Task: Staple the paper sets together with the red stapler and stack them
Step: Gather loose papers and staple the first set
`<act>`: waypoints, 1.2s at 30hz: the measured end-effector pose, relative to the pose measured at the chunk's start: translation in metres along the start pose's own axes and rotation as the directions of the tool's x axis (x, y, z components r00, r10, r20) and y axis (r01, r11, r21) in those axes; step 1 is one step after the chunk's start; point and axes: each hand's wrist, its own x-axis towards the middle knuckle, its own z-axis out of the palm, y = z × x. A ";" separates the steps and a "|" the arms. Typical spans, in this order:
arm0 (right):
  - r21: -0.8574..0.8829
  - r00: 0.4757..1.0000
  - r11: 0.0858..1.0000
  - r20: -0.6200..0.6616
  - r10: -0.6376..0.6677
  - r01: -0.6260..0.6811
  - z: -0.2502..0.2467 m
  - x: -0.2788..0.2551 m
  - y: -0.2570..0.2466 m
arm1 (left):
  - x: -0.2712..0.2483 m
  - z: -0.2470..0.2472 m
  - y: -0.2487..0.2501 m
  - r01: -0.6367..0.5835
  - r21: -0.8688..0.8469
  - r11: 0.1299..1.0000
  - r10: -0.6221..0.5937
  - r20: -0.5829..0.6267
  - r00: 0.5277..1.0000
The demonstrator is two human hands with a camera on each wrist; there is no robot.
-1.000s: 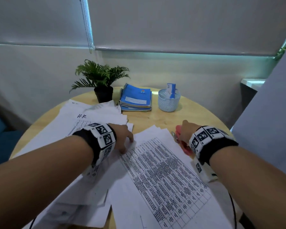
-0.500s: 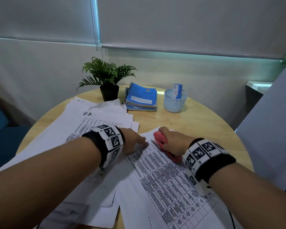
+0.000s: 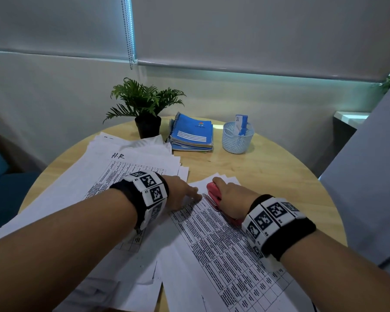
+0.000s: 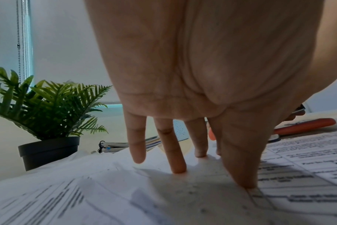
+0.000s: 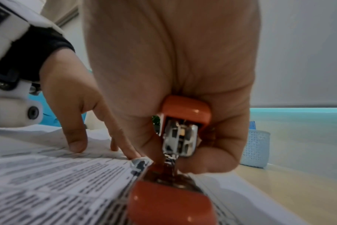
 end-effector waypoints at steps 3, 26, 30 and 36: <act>0.001 1.000 1.000 0.011 0.011 -0.011 0.000 -0.004 -0.001 | 0.000 0.000 0.000 -0.006 -0.004 1.000 0.006 0.001 1.000; -0.002 0.999 0.999 0.019 0.051 -0.051 -0.006 -0.004 -0.020 | 0.006 -0.001 -0.002 0.057 0.026 0.998 -0.059 0.051 0.997; 0.051 0.999 0.998 -0.013 0.039 -0.038 -0.008 0.002 -0.015 | 0.005 0.000 -0.002 0.062 0.028 0.998 -0.063 0.037 0.997; 0.044 0.997 0.999 -0.069 0.034 -0.031 -0.009 0.009 -0.009 | 0.000 -0.004 0.002 0.040 0.026 0.999 -0.040 0.019 0.999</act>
